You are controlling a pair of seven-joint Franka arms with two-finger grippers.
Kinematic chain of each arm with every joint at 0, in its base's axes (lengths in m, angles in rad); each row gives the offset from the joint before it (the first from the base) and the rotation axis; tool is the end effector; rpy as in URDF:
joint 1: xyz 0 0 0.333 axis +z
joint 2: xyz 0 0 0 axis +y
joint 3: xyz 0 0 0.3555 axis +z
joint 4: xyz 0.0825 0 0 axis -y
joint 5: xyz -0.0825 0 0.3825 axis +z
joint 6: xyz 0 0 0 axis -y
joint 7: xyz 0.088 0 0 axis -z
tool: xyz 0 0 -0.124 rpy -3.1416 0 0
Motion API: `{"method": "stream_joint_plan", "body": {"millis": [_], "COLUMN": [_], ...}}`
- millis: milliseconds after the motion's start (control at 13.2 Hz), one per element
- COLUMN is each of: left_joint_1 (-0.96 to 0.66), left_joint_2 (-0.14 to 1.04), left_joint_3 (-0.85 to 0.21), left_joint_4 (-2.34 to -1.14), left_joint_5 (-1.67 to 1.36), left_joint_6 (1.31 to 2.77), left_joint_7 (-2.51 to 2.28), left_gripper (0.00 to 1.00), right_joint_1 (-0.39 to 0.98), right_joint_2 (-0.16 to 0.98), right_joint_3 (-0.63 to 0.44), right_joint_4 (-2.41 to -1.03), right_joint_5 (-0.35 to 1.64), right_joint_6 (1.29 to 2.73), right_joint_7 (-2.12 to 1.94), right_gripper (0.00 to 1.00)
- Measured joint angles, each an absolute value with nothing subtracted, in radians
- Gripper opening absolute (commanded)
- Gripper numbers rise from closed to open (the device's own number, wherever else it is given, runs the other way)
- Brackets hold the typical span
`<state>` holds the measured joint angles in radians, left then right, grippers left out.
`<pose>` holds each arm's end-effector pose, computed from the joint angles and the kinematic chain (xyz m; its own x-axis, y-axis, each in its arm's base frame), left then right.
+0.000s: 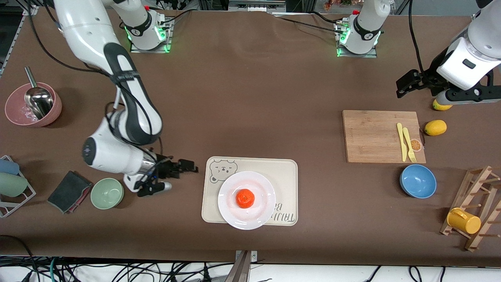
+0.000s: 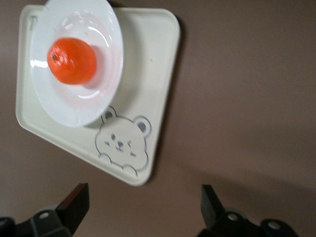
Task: Place orange and plate with both arms
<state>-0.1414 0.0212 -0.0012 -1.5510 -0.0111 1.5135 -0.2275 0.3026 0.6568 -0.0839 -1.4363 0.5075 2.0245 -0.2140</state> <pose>0.5474 -0.0800 0.6397 0.9946 0.0844 -0.0597 0.0844 -0.9964 -0.0024 0.7103 0.2068 0.3225 0.9773 0.2108 -0.0214 0.1860 -0.9019 -0.3898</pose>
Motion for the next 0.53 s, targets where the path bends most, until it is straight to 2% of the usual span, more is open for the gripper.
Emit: {"method": "stream_joint_plan", "body": {"millis": [227,530], "left_joint_1": [-0.141,-0.139], "left_joint_2": [0.021,0.021], "left_joint_3": [0.0,0.0], "left_joint_4": [-1.551,-1.551], "left_joint_5": [-0.011,-0.011], "left_joint_6": [1.509,1.508], "left_joint_7": [-0.227,-0.227], "left_gripper": [1.0,1.0], "right_joint_1": [0.301,0.295], "right_joint_2": [0.523,0.342], "right_joint_3": [-0.107,-0.117], "right_joint_4": [-1.443,-1.525], "right_joint_5": [0.265,0.135], "right_joint_6": [1.77,1.661], "right_joint_7": [-0.101,-0.025], "right_gripper": [1.0,1.0]}}
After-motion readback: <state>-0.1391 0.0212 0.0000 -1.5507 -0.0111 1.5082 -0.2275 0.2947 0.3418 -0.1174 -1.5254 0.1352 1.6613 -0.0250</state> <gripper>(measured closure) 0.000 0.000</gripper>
